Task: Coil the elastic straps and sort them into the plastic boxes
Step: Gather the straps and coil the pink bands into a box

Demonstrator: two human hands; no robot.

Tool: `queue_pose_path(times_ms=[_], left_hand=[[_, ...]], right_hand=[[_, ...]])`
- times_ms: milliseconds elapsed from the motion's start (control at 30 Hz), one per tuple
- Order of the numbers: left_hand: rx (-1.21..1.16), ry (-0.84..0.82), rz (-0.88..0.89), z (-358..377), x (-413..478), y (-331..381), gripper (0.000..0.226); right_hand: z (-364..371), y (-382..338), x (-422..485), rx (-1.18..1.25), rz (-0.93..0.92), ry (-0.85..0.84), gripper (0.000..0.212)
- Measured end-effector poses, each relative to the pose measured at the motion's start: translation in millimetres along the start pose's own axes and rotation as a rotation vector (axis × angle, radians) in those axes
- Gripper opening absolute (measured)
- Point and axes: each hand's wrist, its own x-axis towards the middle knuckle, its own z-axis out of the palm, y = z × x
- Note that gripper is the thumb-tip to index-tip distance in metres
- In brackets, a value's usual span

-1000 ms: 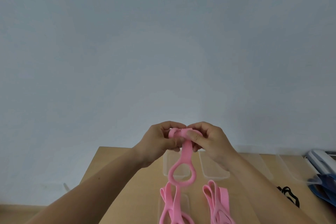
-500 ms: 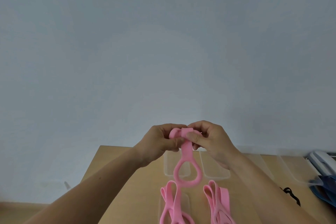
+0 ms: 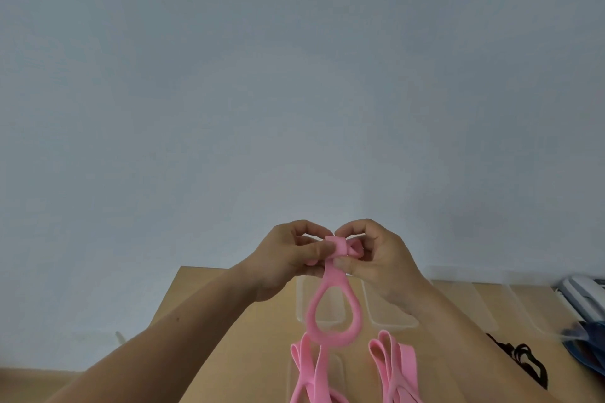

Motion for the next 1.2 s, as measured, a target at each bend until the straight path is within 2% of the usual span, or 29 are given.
queue_pose_path(times_ms=[67, 167, 267, 400, 500, 600, 767, 933, 1033, 1200], left_hand=[[-0.003, -0.006, 0.044, -0.1, 0.0, 0.3, 0.024], [0.072, 0.018, 0.114, 0.0, -0.1, -0.7, 0.026], [0.133, 0.020, 0.146, -1.2, -1.4, -4.3, 0.029], [0.116, 0.037, 0.045, -2.9, -2.8, -4.0, 0.045], [0.101, -0.043, -0.036, -3.3, -4.9, 1.0, 0.041], [0.076, -0.054, -0.106, -4.6, -8.1, 5.1, 0.037], [0.028, -0.119, -0.168, -6.5, -12.0, 6.2, 0.031], [-0.019, -0.088, -0.174, -6.7, -12.3, 7.8, 0.030], [-0.021, -0.069, -0.156, -8.8, -11.8, 7.1, 0.039], [0.062, -0.054, -0.067, -10.4, -10.5, 0.5, 0.037]], right_hand=[[-2.3, -0.6, 0.8, 0.052, 0.024, -0.005, 0.032], [-3.4, -1.2, 3.0, 0.097, 0.077, -0.004, 0.016], [-2.0, -0.3, 3.3, 0.089, 0.098, -0.004, 0.010], [-2.1, -2.4, 1.7, 0.069, 0.045, 0.012, 0.015], [-2.1, -4.8, 2.5, 0.071, 0.023, 0.022, 0.019], [-0.2, -4.9, 2.3, 0.052, 0.030, 0.021, 0.023], [3.0, -3.0, -3.8, 0.061, 0.004, -0.053, 0.031], [5.9, -4.6, -5.7, 0.040, -0.013, -0.068, 0.034], [7.0, -6.7, -6.3, 0.084, -0.002, -0.085, 0.033], [5.5, -7.2, -2.4, 0.041, 0.082, -0.018, 0.016]])
